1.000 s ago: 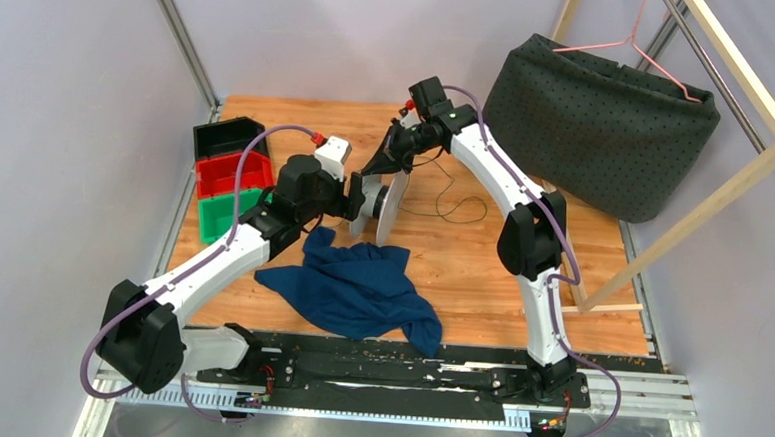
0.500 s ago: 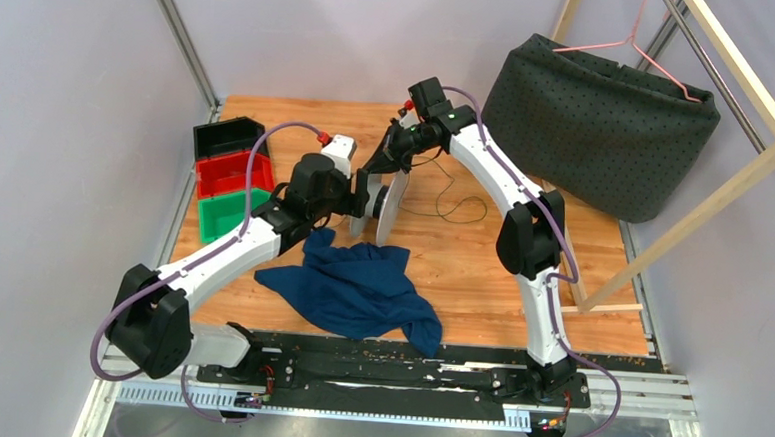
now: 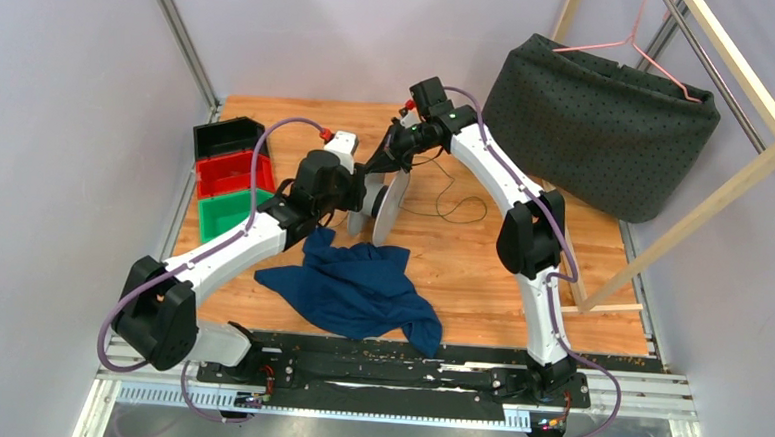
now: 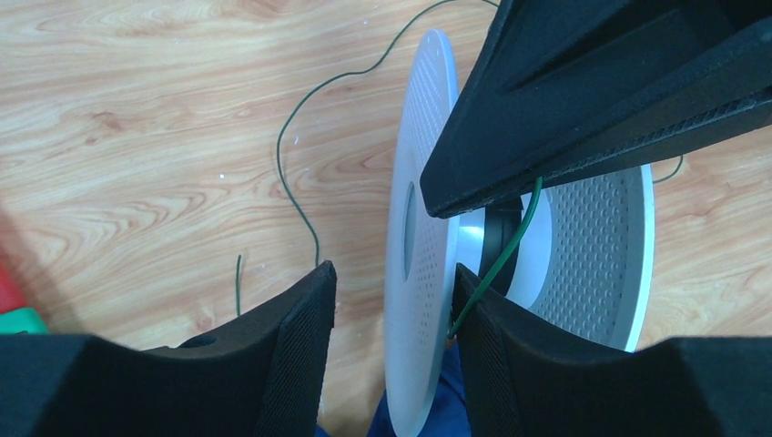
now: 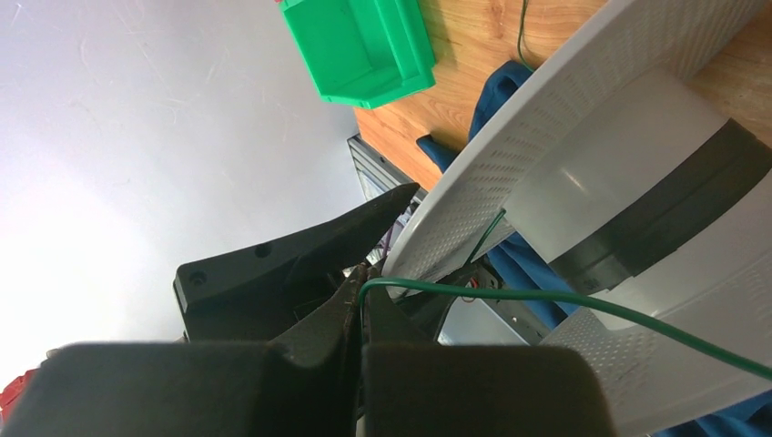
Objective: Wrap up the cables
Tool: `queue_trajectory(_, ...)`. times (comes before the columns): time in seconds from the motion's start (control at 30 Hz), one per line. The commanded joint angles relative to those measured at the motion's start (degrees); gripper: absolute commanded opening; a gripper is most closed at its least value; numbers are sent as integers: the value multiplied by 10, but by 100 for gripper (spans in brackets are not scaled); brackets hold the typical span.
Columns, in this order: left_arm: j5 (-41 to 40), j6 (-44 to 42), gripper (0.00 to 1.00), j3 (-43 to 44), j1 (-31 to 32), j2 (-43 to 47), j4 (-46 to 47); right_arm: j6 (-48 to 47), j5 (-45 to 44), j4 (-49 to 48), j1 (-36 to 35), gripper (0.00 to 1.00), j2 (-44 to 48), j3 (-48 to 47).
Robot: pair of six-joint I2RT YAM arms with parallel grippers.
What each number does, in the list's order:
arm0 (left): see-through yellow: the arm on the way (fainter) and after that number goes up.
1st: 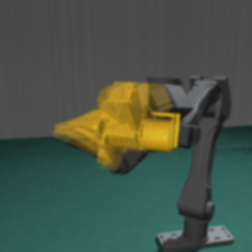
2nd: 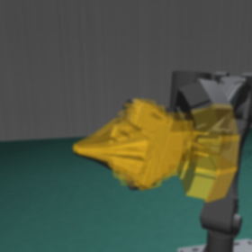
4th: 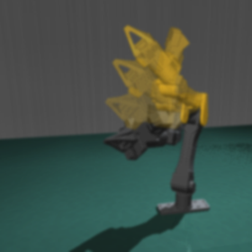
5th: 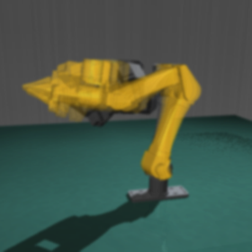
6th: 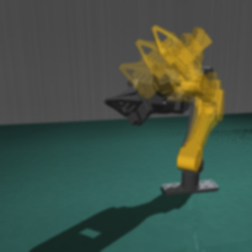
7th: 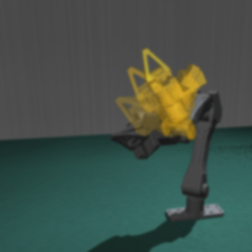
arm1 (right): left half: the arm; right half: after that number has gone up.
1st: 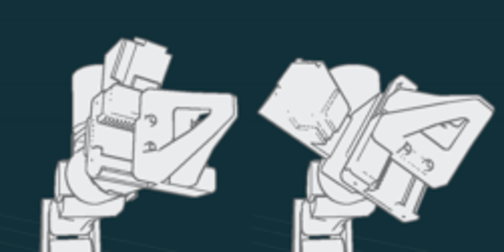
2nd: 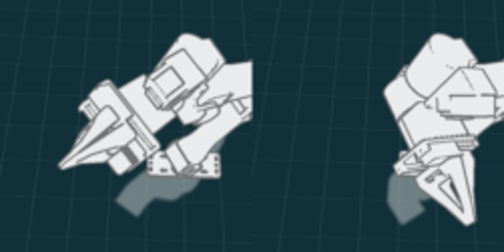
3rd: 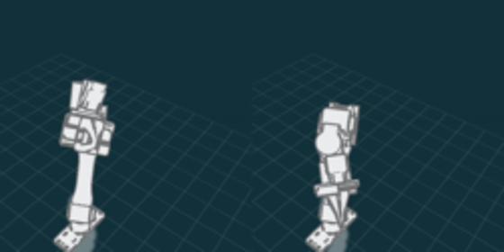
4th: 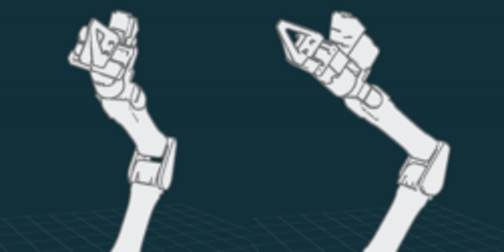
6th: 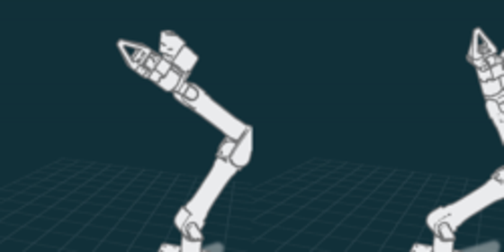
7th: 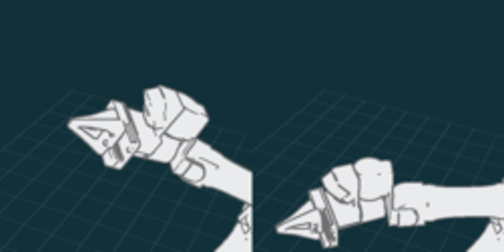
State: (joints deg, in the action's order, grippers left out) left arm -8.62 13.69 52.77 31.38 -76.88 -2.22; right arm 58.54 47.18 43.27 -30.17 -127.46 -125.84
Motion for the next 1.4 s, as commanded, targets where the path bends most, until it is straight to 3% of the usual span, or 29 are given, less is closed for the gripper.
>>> queue_trajectory(0.0, -19, 2, 50, 15, 8, -10, 20, 6, 20, 8, 7, 1, -10, -10)
queue_trajectory(0.23, -30, -1, 23, 29, 14, -20, 20, 6, 24, 7, 9, 1, -9, -5)
queue_trajectory(0.37, -39, 0, 0, 39, 15, -24, 19, 3, 26, 1, 13, 1, -2, 5)
queue_trajectory(0.4, -42, -1, 0, 42, 15, -24, 17, 2, 31, -8, 17, 1, 2, 11)
queue_trajectory(0.57, -49, -7, 0, 54, 14, -17, 5, 9, 46, -69, 41, 56, 47, 89)
queue_trajectory(0.7, -51, -21, 0, 55, 15, -3, -5, 9, 52, -99, 65, 73, 96, 149)
queue_trajectory(0.93, -10, -33, 0, 73, -1, -1, -44, -34, 104, -119, 108, 75, 175, 236)
queue_trajectory(1.07, 44, -24, 0, 98, -29, -12, -83, -121, 90, -120, 132, 70, 218, 258)
queue_trajectory(1.13, 55, -31, 0, 117, -34, -25, -112, -196, 27, -120, 137, 69, 250, 286)
queue_trajectory(1.27, 73, -40, 0, 130, -34, -51, -123, -352, -199, -175, 114, 67, 326, 398)
queue_trajectory(1.37, 83, -47, 0, 143, -34, -66, -128, -361, -280, -285, 108, 66, 361, 512)
